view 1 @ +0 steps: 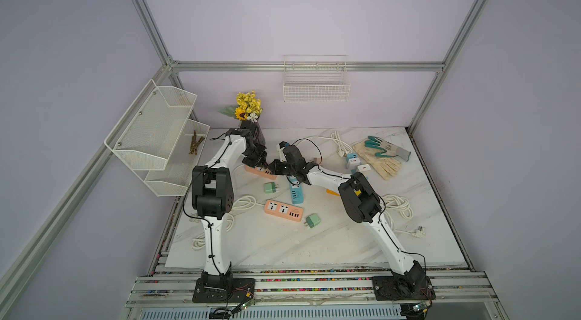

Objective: Pull the plug off the socket
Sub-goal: Remove the plug from the socket.

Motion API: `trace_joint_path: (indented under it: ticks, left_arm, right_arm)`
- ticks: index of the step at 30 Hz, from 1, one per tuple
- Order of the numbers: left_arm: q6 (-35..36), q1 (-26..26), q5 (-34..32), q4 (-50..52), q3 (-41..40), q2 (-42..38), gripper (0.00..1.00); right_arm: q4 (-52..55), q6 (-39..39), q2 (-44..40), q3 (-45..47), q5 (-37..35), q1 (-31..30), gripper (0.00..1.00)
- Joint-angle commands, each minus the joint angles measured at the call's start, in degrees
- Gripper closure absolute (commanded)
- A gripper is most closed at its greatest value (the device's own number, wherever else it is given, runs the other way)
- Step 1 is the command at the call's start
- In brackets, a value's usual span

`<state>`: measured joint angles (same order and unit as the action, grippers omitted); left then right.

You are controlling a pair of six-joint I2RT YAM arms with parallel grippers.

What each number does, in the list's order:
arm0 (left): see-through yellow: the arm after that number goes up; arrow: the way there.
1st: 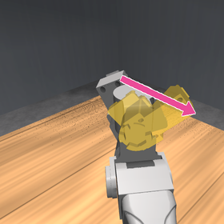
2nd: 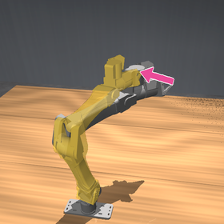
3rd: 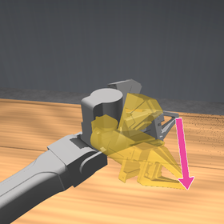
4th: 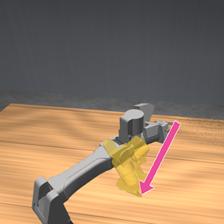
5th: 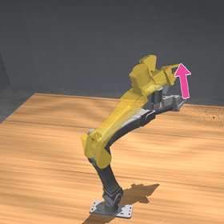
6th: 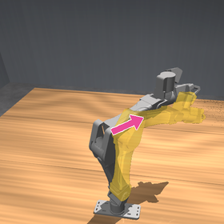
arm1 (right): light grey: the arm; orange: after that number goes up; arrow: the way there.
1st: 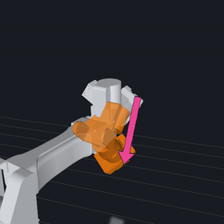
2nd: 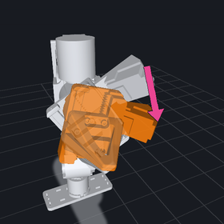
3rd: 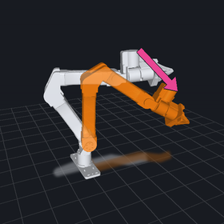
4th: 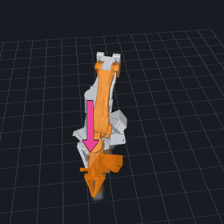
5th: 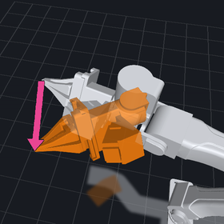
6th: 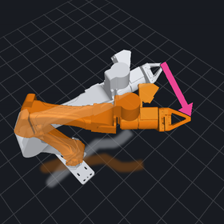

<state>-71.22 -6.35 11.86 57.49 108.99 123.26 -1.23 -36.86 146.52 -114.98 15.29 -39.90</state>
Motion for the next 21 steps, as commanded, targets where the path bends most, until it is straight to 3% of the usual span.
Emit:
trace_joint_path:
  ticks: [1, 6, 9, 16, 21]
  left_arm:
    - [1.9, -0.4, 0.3, 1.1, 1.8, -2.9, 0.94]
    - [5.3, -0.4, -3.4, 1.3, 1.3, -5.7, 0.95]
    - [11.5, -0.7, -5.5, -0.4, -0.8, -8.5, 0.97]
    - [21.9, -0.7, -4.9, -12.7, -19.4, -20.9, 0.98]
    - [25.3, 0.9, 5.0, -26.9, -35.5, -28.1, 0.94]
  right_arm:
    - [12.2, 0.0, 2.6, 1.8, -4.7, 0.1, 0.90]
    - [11.4, 0.0, 2.7, 1.5, -3.3, 0.0, 0.90]
    - [10.9, -0.1, 2.8, 0.8, -2.3, 0.0, 0.89]
    - [10.3, 0.1, 2.4, 0.3, -1.5, -0.4, 0.88]
    - [11.0, 1.3, 1.9, 0.3, -2.3, -0.7, 0.86]
